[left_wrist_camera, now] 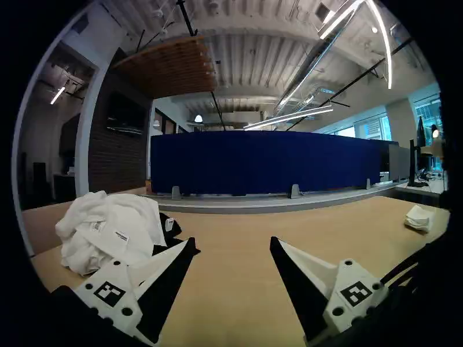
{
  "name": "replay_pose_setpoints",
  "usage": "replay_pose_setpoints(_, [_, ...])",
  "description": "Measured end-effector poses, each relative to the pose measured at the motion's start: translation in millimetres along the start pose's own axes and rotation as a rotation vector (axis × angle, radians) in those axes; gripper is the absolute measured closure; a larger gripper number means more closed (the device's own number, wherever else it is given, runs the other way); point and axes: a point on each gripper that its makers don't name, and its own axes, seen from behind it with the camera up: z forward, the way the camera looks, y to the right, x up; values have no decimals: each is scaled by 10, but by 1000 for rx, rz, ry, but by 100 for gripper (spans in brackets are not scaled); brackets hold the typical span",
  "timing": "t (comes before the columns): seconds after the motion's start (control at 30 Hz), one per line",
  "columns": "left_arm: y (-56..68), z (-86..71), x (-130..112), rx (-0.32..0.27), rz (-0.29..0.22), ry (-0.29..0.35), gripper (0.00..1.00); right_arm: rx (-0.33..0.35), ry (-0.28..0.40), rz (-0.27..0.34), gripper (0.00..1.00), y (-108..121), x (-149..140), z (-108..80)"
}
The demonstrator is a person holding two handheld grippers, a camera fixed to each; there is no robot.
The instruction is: Fold towel
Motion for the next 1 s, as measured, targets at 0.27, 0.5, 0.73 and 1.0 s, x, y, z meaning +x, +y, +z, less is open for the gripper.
replay_pose_setpoints(0.27, [3, -8, -2, 0, 0, 0, 5, -35, -18, 47, 0, 181, -557, 25])
replay_pose_setpoints(0.5, [-1, -12, -6, 0, 0, 0, 5, -38, -20, 84, 0, 232, -859, 48])
replay_pose_setpoints(0.73, [-6, -3, -5, 0, 0, 0, 5, -25, -16, 110, 0, 224, -949, 27])
replay_pose_setpoints(1.0, [-11, 7, -7, 0, 0, 0, 5, -14, -1, 121, 0, 174, -949, 28])
